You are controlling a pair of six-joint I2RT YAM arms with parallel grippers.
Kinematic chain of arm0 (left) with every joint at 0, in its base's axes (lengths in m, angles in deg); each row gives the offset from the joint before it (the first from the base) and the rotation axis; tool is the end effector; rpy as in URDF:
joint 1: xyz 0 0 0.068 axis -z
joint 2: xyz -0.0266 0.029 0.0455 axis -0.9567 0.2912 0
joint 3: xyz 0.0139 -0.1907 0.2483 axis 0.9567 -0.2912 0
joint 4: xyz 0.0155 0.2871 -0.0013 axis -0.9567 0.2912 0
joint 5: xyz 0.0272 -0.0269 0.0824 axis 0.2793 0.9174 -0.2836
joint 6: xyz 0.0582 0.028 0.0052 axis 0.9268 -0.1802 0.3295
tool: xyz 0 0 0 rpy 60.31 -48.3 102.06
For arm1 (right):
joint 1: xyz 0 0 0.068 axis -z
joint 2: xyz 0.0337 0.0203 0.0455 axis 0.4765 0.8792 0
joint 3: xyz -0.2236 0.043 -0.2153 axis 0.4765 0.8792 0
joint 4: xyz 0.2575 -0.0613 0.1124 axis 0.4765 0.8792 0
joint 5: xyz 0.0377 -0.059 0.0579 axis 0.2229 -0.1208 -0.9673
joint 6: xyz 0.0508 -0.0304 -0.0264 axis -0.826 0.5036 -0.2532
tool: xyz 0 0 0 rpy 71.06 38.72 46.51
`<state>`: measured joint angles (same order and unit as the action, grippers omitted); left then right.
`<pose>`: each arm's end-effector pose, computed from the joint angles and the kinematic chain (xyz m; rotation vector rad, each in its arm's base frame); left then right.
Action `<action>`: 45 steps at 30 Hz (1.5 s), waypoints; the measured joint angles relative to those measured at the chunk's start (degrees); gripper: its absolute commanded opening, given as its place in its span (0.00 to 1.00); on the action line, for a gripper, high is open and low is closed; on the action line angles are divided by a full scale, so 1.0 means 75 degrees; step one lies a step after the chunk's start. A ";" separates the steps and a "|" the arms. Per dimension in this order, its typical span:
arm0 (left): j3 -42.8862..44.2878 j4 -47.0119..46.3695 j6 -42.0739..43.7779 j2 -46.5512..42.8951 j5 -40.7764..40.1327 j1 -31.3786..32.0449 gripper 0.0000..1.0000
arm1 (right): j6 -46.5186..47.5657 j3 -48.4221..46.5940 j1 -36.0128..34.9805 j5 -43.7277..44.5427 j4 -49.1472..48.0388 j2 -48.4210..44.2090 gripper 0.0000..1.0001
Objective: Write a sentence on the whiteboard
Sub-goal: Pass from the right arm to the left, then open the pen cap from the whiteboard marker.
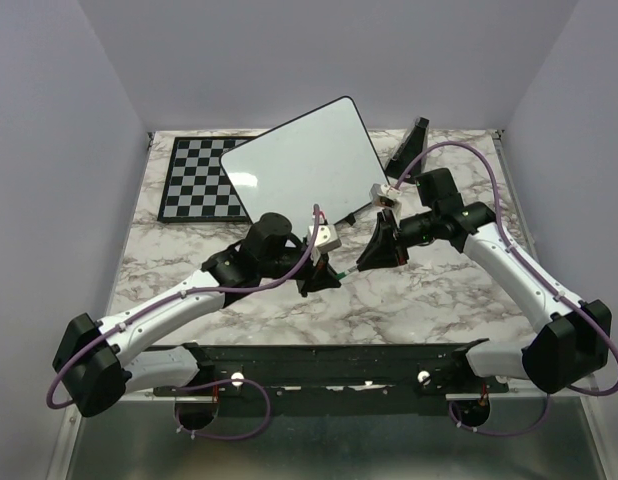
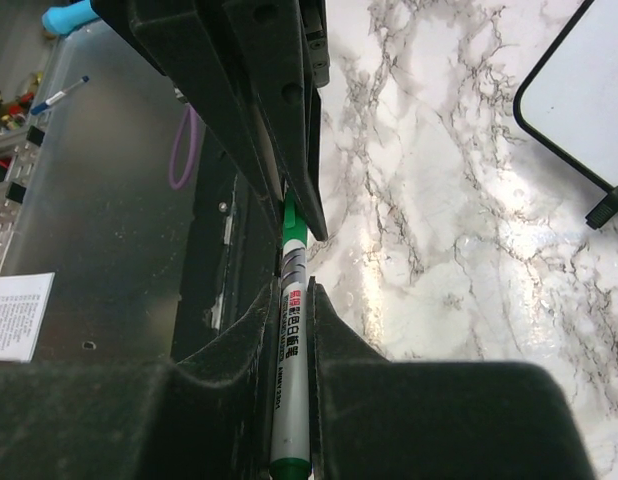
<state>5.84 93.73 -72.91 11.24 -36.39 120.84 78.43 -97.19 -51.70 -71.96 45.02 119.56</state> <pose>0.1648 -0.2231 0.3140 1.1615 1.7861 -1.1357 0.2336 0.1518 0.3420 -1.3561 1.6486 1.3927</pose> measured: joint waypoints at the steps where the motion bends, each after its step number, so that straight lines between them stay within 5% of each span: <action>1: -0.0003 -0.0006 -0.0026 -0.0009 -0.0003 0.0000 0.00 | -0.0026 0.0000 0.0000 -0.0003 -0.0006 0.0003 0.23; 7: -0.0691 -0.0962 -0.0653 -0.0542 -0.0309 0.0032 0.00 | -0.1017 0.0076 -0.0009 -0.0530 -0.0647 0.0044 0.54; 15: -0.1609 -0.2562 -0.1655 -0.1142 -0.0848 0.0044 0.00 | -0.2506 0.0271 -0.0009 -0.1402 -0.1947 0.0329 0.64; 30: -0.2503 -0.4654 -0.2961 -0.1096 -0.1416 0.0047 0.00 | -0.6266 0.1699 -0.0009 -0.1017 -0.6589 0.0251 0.60; 45: -0.2483 -0.4610 -0.3075 -0.0822 -0.1416 0.0047 0.00 | -0.6516 0.1638 -0.0009 -0.0871 -0.7058 0.0251 0.33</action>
<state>-12.78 59.15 -95.96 5.07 -47.01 121.19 29.55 -84.90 -51.77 -78.50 -7.92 121.44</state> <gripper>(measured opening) 0.058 0.366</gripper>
